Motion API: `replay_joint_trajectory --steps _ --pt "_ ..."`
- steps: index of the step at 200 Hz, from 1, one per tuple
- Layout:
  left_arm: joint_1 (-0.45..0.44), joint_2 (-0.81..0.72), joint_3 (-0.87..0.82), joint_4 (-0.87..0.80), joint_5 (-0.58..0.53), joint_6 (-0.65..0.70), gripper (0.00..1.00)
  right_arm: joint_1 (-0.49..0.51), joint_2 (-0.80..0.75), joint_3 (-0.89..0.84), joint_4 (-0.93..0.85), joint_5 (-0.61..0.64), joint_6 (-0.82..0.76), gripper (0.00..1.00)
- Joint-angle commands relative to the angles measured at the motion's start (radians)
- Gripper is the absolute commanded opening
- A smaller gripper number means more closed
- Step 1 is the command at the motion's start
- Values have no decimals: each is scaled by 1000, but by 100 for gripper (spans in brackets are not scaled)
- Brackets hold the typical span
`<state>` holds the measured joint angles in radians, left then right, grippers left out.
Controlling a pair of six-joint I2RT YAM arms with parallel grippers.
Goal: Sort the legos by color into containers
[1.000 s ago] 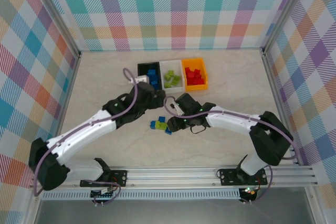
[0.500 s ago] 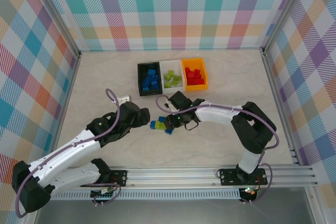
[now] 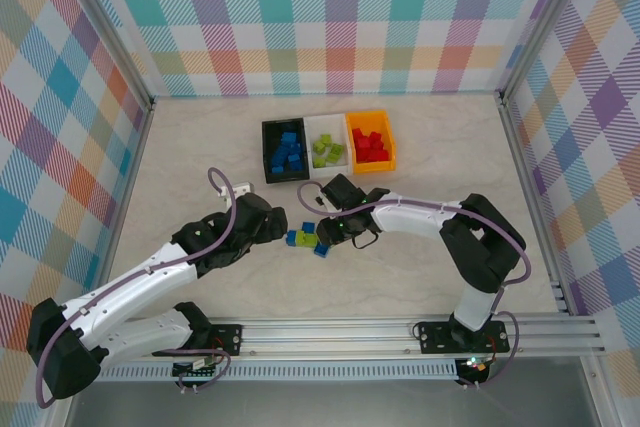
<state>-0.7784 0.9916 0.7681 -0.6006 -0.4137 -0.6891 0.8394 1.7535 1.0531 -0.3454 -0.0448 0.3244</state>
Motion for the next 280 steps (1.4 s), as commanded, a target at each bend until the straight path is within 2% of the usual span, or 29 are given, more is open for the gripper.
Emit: replay_joint_trajectory --steps 1,18,36,107,139,166,197,246,280 --pt "0 -10 -11 -18 -20 -11 100 7 3 12 -22 10 19 42" --pt "1 -10 -11 -17 -22 -12 100 12 4 16 -30 17 15 49" --pt "-1 -7 -10 -16 -23 -8 100 20 12 18 -40 32 7 49" --pt "0 -7 -5 -17 -14 -6 100 19 -18 8 -20 66 18 27" --pt "-1 -18 -10 -15 -15 -2 100 -14 -94 42 -26 97 14 25" --pt "0 -24 -27 -9 -8 -4 100 -104 -117 150 -43 105 -5 25" --pt "-1 -30 -48 5 24 -4 100 -186 -14 334 -40 124 -12 25" --pt "-2 -14 -67 1 81 -7 100 -246 302 706 -82 148 5 27" --pt "-2 -12 -81 5 123 -12 100 -271 431 840 -81 142 39 30"
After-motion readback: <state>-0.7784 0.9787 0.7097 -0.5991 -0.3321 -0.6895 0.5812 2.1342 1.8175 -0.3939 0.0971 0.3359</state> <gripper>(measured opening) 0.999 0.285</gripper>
